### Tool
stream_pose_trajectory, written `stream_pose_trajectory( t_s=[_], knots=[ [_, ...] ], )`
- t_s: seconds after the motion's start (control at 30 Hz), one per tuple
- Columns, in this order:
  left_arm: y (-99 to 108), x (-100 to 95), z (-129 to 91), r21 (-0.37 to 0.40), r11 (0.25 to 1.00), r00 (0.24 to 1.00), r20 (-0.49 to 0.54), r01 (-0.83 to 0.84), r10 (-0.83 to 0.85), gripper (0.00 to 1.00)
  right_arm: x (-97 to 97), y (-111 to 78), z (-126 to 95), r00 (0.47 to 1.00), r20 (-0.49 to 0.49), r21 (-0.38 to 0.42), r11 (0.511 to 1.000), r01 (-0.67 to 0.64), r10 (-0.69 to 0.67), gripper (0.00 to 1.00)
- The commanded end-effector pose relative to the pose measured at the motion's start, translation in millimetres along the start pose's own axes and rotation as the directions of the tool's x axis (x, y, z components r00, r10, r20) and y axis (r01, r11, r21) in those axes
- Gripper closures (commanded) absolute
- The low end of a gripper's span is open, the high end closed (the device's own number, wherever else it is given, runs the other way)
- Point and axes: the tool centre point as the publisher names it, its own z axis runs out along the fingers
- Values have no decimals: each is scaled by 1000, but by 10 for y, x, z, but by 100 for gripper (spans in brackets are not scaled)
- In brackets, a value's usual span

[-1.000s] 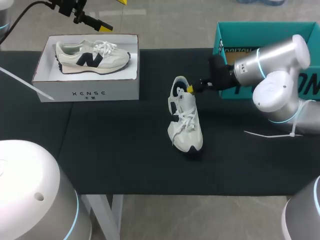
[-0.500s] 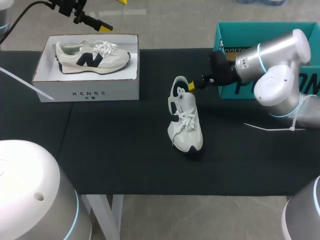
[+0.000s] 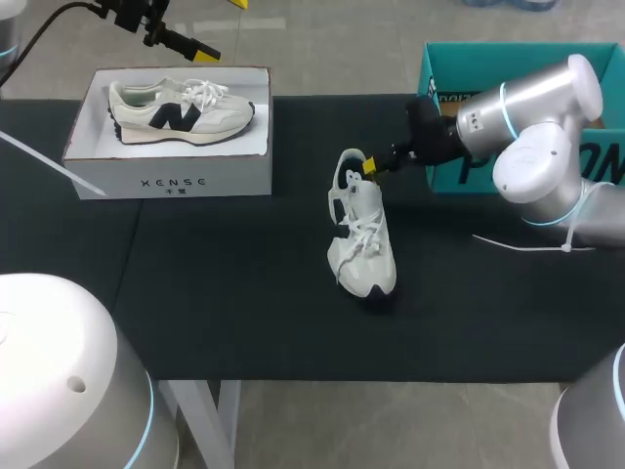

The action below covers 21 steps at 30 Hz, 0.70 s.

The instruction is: Take the shoe out of the shoebox, open the shoe tongue, remove and reinsert the insole, then place the shoe into the shoebox

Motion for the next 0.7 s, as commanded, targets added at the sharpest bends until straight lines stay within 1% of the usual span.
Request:
stream_pose_trajectory(
  t_s=[0.03, 0.17, 0.4, 0.5, 0.7],
  knots=[
    [4, -4, -5, 1, 1000, 1000, -5, 0, 1, 0, 33, 16, 18, 1000, 6, -1, 1000, 0, 0, 75],
    [4, -4, -5, 1, 1000, 1000, -5, 0, 1, 0, 48, 26, 41, 1000, 2, 2, 1000, 1, -1, 75],
    [4, -4, -5, 1, 1000, 1000, -5, 0, 1, 0, 70, 59, 81, 1000, -2, 6, 1000, 5, -5, 73],
    [4, -4, -5, 1, 1000, 1000, -5, 0, 1, 0, 56, 52, 78, 1000, 1, 10, 1000, 1, -1, 69],
    [4, -4, -5, 1, 1000, 1000, -5, 0, 1, 0, 80, 48, 40, 1000, 8, 9, 1000, 2, -2, 66]
  ],
)
